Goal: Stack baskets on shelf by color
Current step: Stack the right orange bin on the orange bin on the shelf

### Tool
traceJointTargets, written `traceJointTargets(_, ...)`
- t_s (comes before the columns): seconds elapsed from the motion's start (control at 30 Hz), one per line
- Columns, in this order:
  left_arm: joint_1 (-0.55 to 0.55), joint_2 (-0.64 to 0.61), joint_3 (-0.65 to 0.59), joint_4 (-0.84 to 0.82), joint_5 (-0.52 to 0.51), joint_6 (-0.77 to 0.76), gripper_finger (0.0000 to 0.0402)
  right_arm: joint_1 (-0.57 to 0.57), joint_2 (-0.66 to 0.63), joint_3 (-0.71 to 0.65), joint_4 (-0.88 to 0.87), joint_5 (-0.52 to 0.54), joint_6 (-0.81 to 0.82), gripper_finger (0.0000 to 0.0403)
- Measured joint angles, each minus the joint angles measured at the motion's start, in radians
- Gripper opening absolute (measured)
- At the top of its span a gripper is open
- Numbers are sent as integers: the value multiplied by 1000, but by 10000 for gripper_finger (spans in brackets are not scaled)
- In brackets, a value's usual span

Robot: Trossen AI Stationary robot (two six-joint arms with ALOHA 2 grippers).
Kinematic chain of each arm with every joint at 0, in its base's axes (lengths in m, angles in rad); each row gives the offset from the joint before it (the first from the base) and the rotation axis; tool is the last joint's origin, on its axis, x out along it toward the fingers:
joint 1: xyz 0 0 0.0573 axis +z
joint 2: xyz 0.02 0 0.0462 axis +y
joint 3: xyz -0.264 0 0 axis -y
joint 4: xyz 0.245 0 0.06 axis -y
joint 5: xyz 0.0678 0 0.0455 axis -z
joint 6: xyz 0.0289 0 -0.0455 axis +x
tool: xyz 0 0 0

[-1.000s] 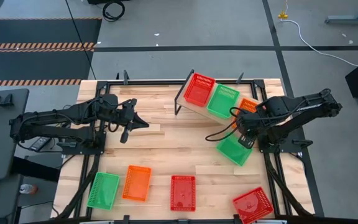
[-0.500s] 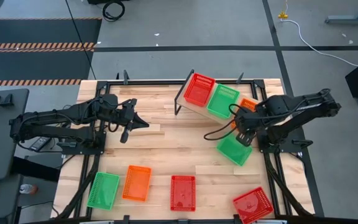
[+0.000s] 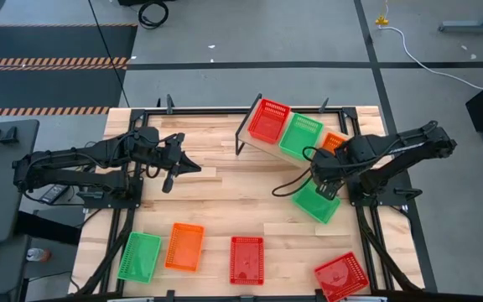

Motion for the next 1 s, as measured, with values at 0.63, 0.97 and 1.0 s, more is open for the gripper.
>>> traceJointTargets(0.63,0,0,0,0,0,0,24,-9,-1,0,0,18,-7,130)
traceJointTargets(0.97,0,0,0,0,0,-1,21,-7,-2,0,0,-54,114,130)
traceJointTargets(1.0,0,0,0,0,0,-1,22,-7,-2,0,0,-56,124,130)
